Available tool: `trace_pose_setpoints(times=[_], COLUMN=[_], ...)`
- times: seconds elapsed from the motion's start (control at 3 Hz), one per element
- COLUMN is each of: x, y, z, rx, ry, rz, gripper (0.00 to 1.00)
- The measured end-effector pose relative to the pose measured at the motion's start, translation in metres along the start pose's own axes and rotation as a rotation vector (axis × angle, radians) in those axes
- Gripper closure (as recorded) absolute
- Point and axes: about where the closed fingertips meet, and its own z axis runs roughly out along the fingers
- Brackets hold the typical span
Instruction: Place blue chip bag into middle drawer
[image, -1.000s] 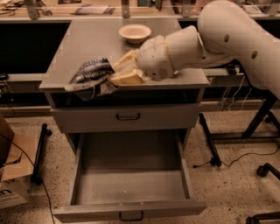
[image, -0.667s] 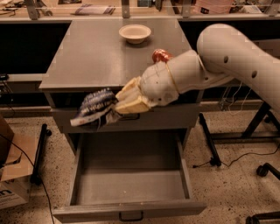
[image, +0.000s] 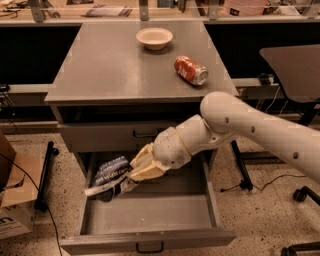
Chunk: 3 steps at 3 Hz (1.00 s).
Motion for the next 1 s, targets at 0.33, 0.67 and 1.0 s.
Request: trace_pose_setpoints(times=[0.33, 0.67, 1.0], x=[0.057, 0.062, 0.077], y=[-0.004, -0.004, -0.008], z=[0.036, 0.04, 0.056], rx=[-0.038, -0.044, -0.088], ry=[-0.016, -0.024, 0.004], rz=[0.118, 0.129, 0.166], gripper=[1.0, 1.0, 1.0])
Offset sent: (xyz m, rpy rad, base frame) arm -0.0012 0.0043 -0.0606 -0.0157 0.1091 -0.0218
